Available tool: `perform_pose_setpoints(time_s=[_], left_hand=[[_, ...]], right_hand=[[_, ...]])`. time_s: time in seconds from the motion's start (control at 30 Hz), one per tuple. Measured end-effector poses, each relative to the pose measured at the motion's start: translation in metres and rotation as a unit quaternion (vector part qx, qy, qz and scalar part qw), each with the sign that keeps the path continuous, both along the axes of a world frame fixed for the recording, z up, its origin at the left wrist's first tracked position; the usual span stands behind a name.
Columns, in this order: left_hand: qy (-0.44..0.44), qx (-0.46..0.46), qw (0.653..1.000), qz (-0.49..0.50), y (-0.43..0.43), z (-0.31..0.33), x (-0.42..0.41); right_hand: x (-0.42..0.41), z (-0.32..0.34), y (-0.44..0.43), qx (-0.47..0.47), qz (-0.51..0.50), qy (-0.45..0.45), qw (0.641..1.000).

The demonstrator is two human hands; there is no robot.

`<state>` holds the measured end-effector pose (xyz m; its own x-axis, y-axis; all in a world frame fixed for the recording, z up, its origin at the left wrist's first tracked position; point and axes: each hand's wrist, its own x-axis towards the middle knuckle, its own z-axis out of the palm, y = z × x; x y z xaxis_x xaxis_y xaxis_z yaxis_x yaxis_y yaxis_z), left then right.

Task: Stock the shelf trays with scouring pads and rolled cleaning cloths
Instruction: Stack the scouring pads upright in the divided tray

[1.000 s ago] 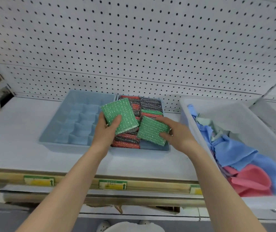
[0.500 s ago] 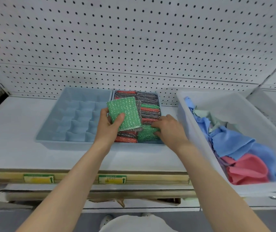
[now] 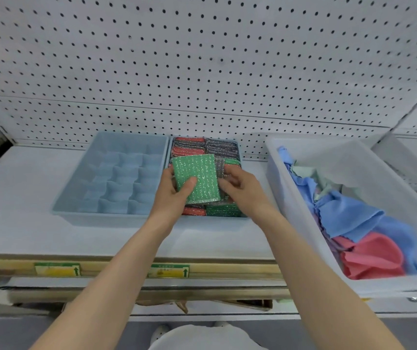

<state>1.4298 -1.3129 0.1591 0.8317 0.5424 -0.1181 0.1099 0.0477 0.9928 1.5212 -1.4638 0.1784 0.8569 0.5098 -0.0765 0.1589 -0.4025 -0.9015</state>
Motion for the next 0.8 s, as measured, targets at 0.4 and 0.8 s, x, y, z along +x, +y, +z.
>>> perform_pose_setpoints(time_s=[0.4,0.8], left_hand=[[0.009,0.079,0.994,0.078,0.024,-0.004,-0.002],[-0.032,0.081,0.995,-0.051,0.001,0.002,-0.003]], right_hand=[[0.008,-0.013,-0.016,-0.330,0.162,-0.367,0.855],[0.000,0.005,-0.003,0.037,0.057,0.056,0.996]])
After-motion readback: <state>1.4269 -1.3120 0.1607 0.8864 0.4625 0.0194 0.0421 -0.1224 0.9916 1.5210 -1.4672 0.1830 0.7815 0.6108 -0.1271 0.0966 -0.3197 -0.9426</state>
